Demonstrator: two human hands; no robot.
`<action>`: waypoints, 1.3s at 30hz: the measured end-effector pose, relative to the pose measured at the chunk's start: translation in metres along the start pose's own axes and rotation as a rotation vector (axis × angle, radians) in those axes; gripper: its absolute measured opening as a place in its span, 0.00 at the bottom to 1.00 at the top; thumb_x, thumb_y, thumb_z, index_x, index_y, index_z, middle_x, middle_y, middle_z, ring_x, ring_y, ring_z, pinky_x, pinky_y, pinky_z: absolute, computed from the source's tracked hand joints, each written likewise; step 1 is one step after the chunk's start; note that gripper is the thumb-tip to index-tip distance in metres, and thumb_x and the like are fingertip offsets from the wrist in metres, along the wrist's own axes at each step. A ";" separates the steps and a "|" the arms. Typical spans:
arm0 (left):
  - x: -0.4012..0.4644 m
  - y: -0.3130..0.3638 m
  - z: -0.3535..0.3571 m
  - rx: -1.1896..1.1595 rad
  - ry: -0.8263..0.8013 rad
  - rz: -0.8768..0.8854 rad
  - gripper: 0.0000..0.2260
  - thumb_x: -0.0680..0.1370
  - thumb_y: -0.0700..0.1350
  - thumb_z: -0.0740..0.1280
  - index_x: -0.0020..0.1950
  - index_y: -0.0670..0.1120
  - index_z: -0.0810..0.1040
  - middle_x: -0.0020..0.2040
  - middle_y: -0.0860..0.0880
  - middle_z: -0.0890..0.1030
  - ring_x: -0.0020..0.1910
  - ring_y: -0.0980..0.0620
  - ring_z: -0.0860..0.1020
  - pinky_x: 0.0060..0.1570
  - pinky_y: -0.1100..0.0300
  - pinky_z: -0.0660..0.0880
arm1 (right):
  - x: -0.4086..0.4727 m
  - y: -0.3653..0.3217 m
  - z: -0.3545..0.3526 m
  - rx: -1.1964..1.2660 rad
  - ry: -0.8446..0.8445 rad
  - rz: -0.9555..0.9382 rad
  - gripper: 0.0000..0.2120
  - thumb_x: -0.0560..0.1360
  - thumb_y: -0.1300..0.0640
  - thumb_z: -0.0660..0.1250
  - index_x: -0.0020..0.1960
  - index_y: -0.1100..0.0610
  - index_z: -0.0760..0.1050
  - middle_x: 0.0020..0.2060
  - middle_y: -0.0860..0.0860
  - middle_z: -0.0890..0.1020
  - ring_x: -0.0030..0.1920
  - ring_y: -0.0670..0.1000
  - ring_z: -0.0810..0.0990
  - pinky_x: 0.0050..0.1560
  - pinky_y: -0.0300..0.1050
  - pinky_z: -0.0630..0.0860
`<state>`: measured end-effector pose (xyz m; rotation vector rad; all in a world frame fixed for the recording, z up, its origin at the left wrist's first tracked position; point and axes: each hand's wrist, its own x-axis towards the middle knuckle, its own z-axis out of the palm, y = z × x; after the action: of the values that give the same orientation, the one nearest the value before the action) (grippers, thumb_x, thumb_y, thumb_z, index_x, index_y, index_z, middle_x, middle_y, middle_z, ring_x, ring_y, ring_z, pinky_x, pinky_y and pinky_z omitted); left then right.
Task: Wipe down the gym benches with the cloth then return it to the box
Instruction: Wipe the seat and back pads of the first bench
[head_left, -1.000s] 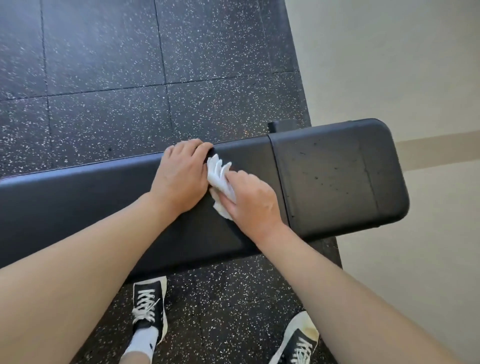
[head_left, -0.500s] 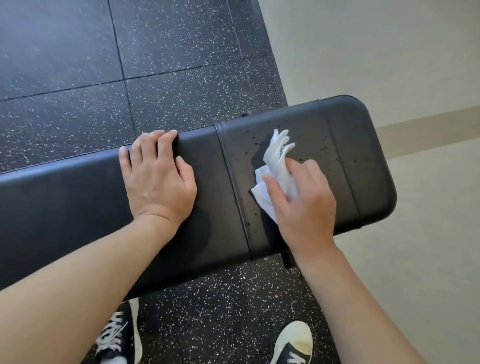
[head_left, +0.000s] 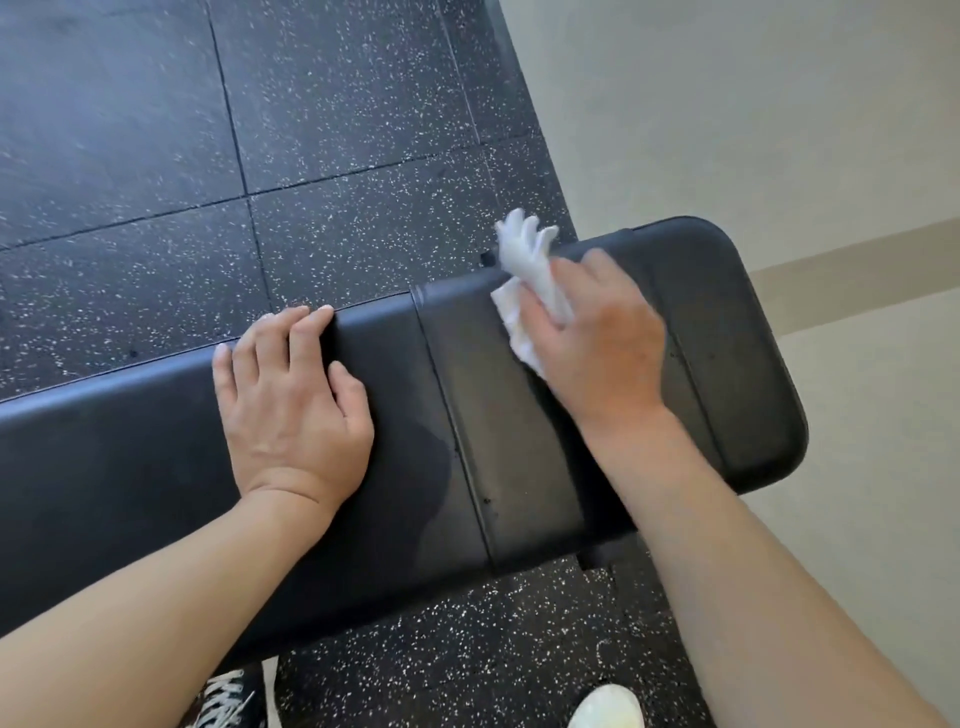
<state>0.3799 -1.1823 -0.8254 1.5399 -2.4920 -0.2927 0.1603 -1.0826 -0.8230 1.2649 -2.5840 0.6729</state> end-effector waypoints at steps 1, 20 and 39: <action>0.000 0.000 0.000 -0.003 0.001 0.000 0.24 0.78 0.49 0.57 0.74 0.47 0.72 0.72 0.45 0.73 0.74 0.40 0.68 0.80 0.39 0.55 | 0.011 0.022 -0.004 -0.052 0.013 0.057 0.12 0.79 0.45 0.66 0.47 0.53 0.82 0.37 0.52 0.76 0.38 0.59 0.77 0.33 0.51 0.72; 0.002 0.000 0.001 0.014 0.010 0.000 0.24 0.77 0.48 0.58 0.74 0.46 0.73 0.72 0.45 0.74 0.74 0.39 0.69 0.79 0.37 0.57 | 0.033 -0.029 0.014 -0.070 0.018 -0.191 0.12 0.75 0.50 0.68 0.46 0.59 0.81 0.30 0.53 0.75 0.32 0.58 0.76 0.29 0.47 0.73; 0.004 0.001 -0.003 0.029 -0.049 -0.021 0.25 0.78 0.48 0.58 0.75 0.47 0.73 0.73 0.46 0.74 0.76 0.40 0.68 0.79 0.38 0.56 | -0.040 -0.083 0.019 0.225 -0.096 -0.076 0.12 0.81 0.46 0.68 0.51 0.54 0.82 0.38 0.51 0.73 0.37 0.54 0.71 0.37 0.52 0.72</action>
<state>0.3778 -1.1857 -0.8221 1.5898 -2.5297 -0.3020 0.2509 -1.1084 -0.8273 1.4879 -2.5777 0.9304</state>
